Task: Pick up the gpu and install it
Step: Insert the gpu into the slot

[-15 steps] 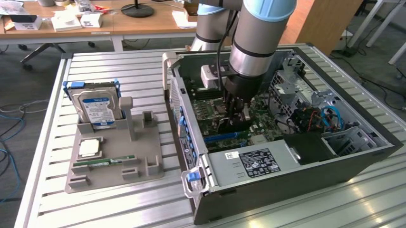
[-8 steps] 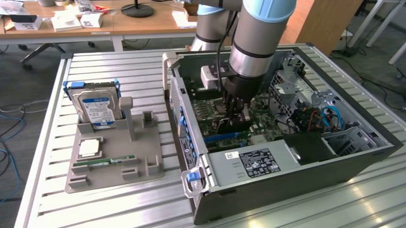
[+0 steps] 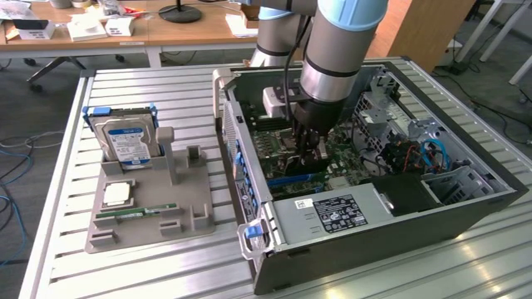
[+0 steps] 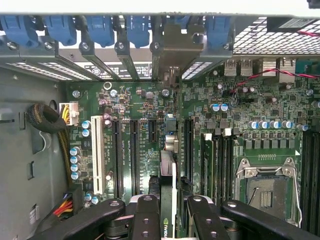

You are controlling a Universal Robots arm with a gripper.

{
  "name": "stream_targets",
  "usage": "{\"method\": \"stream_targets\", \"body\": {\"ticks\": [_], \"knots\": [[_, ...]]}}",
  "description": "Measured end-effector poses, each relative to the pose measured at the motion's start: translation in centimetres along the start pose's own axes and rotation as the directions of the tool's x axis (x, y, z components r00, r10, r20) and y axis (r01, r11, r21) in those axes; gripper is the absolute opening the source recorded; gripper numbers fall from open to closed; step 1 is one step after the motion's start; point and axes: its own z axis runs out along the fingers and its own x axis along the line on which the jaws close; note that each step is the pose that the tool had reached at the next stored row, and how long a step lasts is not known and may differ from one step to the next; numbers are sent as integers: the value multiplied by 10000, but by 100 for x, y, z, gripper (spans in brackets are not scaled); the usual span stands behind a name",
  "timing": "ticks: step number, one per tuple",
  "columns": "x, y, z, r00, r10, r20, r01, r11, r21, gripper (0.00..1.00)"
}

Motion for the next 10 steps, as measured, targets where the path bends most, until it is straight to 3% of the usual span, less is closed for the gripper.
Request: {"method": "stream_targets", "body": {"ticks": [10], "knots": [[1, 3, 22, 10000, -22, 0, 22, 10000, 22, 26]]}}
